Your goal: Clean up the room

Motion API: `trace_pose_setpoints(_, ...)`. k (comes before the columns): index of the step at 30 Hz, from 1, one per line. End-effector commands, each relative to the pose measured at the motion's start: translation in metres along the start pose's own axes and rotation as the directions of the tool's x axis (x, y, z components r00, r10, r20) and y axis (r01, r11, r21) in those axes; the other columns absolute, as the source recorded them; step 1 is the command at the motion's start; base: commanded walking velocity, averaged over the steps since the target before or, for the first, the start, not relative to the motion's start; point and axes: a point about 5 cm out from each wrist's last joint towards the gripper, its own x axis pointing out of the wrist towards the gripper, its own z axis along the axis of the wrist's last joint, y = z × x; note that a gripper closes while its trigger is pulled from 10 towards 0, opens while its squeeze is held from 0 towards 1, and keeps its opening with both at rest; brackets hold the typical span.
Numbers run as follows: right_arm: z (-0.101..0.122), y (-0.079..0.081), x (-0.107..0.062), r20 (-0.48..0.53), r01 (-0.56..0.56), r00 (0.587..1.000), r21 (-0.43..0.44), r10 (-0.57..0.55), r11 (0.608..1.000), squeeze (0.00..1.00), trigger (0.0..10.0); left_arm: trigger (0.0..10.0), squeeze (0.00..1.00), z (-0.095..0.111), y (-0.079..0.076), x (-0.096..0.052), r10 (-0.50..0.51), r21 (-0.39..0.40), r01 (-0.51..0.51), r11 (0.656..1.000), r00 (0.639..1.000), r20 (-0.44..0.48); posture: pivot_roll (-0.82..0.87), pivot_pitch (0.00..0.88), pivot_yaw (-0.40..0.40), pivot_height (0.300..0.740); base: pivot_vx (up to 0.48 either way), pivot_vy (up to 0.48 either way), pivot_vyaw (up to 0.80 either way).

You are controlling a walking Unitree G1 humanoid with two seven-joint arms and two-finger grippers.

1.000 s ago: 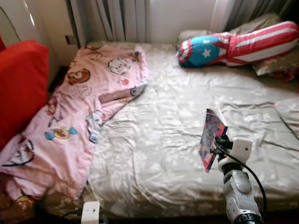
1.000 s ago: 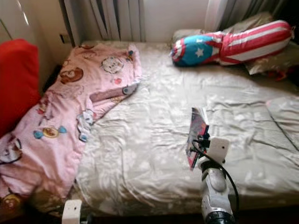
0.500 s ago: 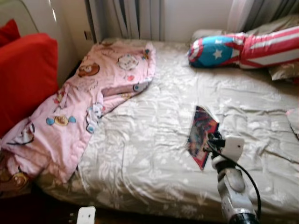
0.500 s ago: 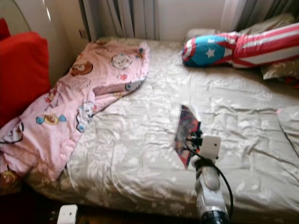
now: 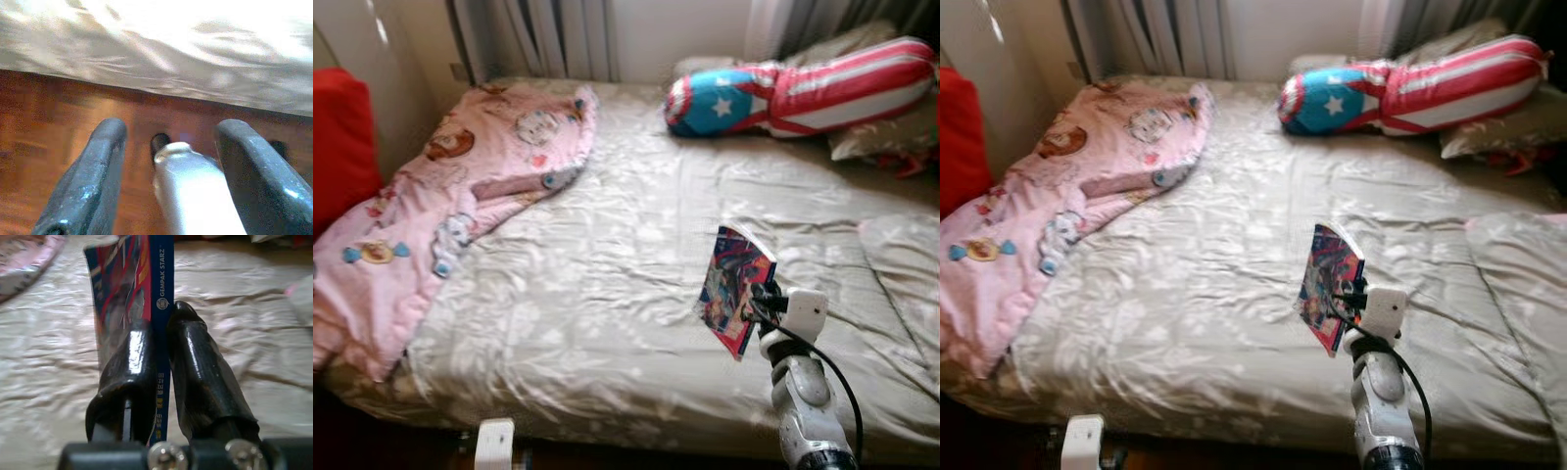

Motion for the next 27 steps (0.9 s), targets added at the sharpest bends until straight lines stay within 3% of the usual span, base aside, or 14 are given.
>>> trace_pose_setpoints(1, 0.0117, 0.0039, 0.0048, 0.056, 0.001, 0.998, 0.015, -0.002, 1.000, 0.00, 10.0, 10.0, 0.00, -0.0095, 0.0112, -0.0035, 0.028, 0.007, -0.027, 1.000, 0.999, -0.034, -0.09, 0.133, -0.042, 0.729, 0.000, -0.304, 0.00)
trace_pose_setpoints(11, 0.0118, 0.0051, 0.0059, 0.054, 0.008, 0.998, 0.023, -0.009, 1.000, 0.00, 10.0, 10.0, 0.00, -0.0090, 0.0128, -0.0032, 0.031, 0.006, -0.031, 1.000, 0.999, -0.036, -0.08, 0.140, -0.041, 0.729, 0.000, -0.304, 0.00)
trace_pose_setpoints(27, 0.0098, 0.0065, 0.0048, 0.048, 0.012, 0.999, 0.031, -0.014, 0.999, 0.00, 10.0, 10.0, 0.00, -0.0108, 0.0133, -0.0041, 0.031, -0.003, -0.031, 1.000, 0.999, -0.037, -0.08, 0.149, -0.040, 0.729, 0.000, 0.000, 0.00)
